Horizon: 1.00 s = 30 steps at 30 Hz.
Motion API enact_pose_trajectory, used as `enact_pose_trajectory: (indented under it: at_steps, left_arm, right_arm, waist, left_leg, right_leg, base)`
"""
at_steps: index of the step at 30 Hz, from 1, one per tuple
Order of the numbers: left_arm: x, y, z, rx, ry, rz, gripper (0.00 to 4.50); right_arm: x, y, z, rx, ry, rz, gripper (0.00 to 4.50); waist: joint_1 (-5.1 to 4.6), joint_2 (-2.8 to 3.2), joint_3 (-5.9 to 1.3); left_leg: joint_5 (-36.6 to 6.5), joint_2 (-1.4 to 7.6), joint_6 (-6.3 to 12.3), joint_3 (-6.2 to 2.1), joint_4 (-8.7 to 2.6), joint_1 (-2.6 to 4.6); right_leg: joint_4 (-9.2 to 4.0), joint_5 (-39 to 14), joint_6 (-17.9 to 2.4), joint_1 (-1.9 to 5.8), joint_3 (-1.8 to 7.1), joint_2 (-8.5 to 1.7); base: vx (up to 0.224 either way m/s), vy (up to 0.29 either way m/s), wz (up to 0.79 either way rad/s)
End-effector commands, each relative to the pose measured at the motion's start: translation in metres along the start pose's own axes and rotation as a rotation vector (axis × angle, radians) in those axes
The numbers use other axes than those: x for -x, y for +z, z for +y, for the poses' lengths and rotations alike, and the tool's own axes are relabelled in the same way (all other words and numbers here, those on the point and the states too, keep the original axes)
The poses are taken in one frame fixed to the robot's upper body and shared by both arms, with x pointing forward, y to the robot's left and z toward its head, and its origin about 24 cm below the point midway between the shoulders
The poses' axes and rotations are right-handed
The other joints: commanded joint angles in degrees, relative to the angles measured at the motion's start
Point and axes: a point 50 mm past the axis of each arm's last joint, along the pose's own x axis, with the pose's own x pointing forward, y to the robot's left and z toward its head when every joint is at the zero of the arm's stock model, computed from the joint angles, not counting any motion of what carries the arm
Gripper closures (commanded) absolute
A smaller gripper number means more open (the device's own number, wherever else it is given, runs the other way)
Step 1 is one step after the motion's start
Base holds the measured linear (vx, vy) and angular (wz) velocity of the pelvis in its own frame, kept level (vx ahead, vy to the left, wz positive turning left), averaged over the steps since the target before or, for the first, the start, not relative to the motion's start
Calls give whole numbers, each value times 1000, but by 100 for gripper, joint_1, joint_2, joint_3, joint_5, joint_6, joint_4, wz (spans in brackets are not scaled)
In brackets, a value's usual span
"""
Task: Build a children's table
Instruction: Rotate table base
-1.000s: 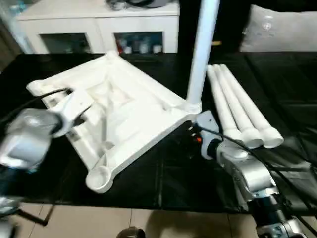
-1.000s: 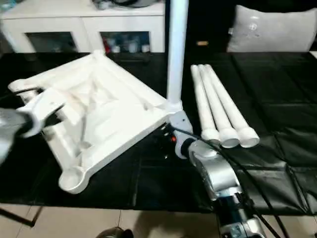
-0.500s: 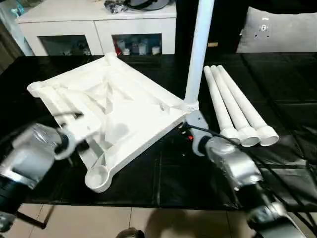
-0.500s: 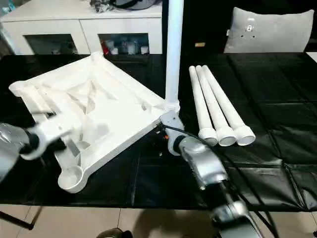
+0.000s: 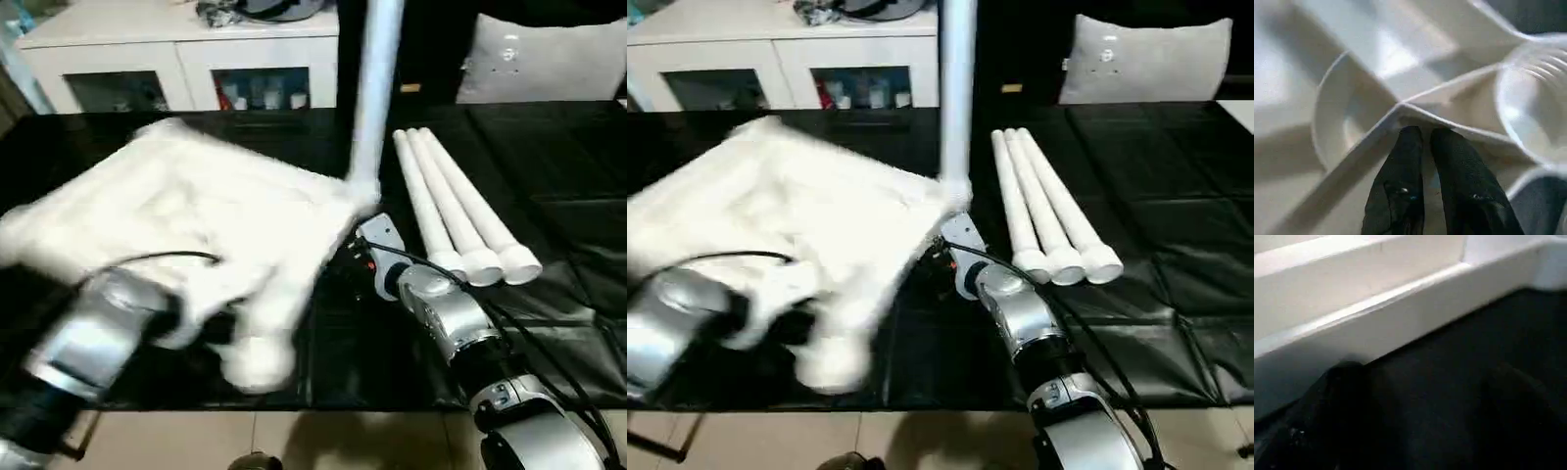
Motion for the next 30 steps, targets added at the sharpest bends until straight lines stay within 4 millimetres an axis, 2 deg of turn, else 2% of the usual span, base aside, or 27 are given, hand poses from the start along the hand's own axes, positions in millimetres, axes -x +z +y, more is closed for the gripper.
enact_pose_trajectory:
  at_steps: [1, 3, 5, 10, 11, 13, 15, 16, 19, 20, 21, 23, 25, 26, 27, 30]
  left_arm:
    - [-8, 19, -4, -59, -34, -92, 384]
    - [-20, 27, 12, -74, 86, -134, 384]
    - [-27, 31, 28, -61, 225, -158, 384]
    - [-32, 36, 42, -42, 357, -182, 384]
    - [-32, 38, 42, -25, 355, -207, 384]
    - [-31, 39, 38, -27, 316, -229, 384]
    - [-29, 41, 34, -40, 277, -263, 384]
    - [-26, 43, 27, -54, 225, -296, 384]
    - [-23, 44, 23, -64, 190, -324, 384]
    - [-19, 46, 22, -68, 186, -349, 384]
    - [-17, 47, 22, -70, 189, -359, 384]
    - [-15, 48, 23, -67, 197, -371, 384]
    - [-11, 52, 20, -49, 166, -398, 384]
    - [-7, 54, 18, -38, 145, -415, 366]
    - [-5, 57, 17, -28, 130, -430, 355]
    - [-1, 61, 15, -37, 105, -443, 336]
  right_arm:
    - [-7, 18, 12, 35, 59, -57, 0]
    - [-7, 17, 11, 44, 50, -54, 0]
    - [-6, 16, 9, 55, 31, -52, 0]
    - [-2, 24, 0, 64, -21, -83, 0]
    - [2, 35, -7, 60, -71, -119, 0]
    - [7, 46, -14, 47, -119, -141, 0]
    - [10, 53, -21, 27, -158, -146, 0]
    - [15, 58, -33, 10, -241, -91, 0]
    - [19, 61, -42, -8, -291, -36, 0]
    - [24, 67, -54, -39, -333, -2, 0]
    - [27, 69, -57, -49, -349, 9, 0]
    - [29, 69, -62, -61, -378, 32, 0]
    - [33, 68, -71, -86, -425, 68, 0]
    - [35, 67, -75, -97, -444, 97, 0]
    - [36, 65, -77, -103, -457, 116, 0]
    - [38, 62, -81, -121, -473, 153, 0]
  waist:
    - [22, -47, -409]
    - [16, -50, -410]
    - [8, -56, -416]
    - [7, -81, -435]
    - [12, -38, -440]
    - [15, -65, -456]
    - [30, -45, -454]
    - [40, -50, -448]
    - [77, -43, -433]
    - [86, -57, -417]
    - [90, -59, -418]
    - [105, -64, -423]
    - [101, -114, -431]
    - [105, -97, -430]
    - [99, -115, -431]
    - [96, -110, -429]
  left_leg:
    - [-895, 306, 152, -153, -361, 127]
    - [-891, 282, 184, -135, -341, 136]
    - [-918, 292, 183, -145, -346, 132]
    - [-846, 298, 247, -152, -330, 122]
    - [-788, 307, 265, -156, -327, 127]
    - [-626, 313, 314, -160, -320, 122]
    - [-624, 322, 358, -155, -317, 138]
    - [-658, 325, 342, -150, -324, 145]
    - [-794, 325, 193, -136, -337, 182]
    - [-898, 317, 131, -132, -345, 177]
    - [-902, 310, 101, -139, -352, 168]
    - [-899, 312, 31, -131, -346, 179]
    - [-816, 304, 9, -130, -348, 168]
    - [-759, 303, 6, -130, -341, 166]
    - [-714, 297, 11, -125, -335, 162]
    - [-629, 282, 56, -116, -316, 147]
  right_leg:
    - [-429, -583, -1213, 286, 309, -521]
    - [-443, -609, -1191, 272, 305, -493]
    - [-449, -626, -1140, 288, 299, -488]
    - [-440, -564, -1148, 297, 297, -515]
    - [-429, -506, -1155, 290, 297, -513]
    - [-404, -287, -1181, 297, 294, -502]
    - [-399, -247, -1224, 273, 293, -502]
    - [-403, -313, -1231, 265, 294, -496]
    - [-409, -511, -1240, 242, 302, -481]
    - [-418, -637, -1203, 245, 305, -484]
    - [-413, -670, -1187, 263, 303, -487]
    - [-426, -680, -1108, 254, 311, -490]
    - [-414, -644, -1101, 272, 309, -498]
    - [-404, -608, -1122, 274, 310, -505]
    - [-400, -573, -1137, 275, 307, -497]
    - [-396, -486, -1144, 273, 304, -483]
  base:
    - [0, 0, 0]
    - [0, 0, 0]
    - [0, 0, 0]
    - [0, 0, 0]
    - [0, 0, 0]
    - [0, 0, 0]
    - [0, 0, 0]
    - [0, 0, 0]
    - [0, 0, 0]
    - [0, 0, 0]
    - [0, 0, 0]
    - [0, 0, 0]
    - [0, 0, 0]
    - [0, 0, 0]
    - [0, 0, 0]
    - [0, 0, 0]
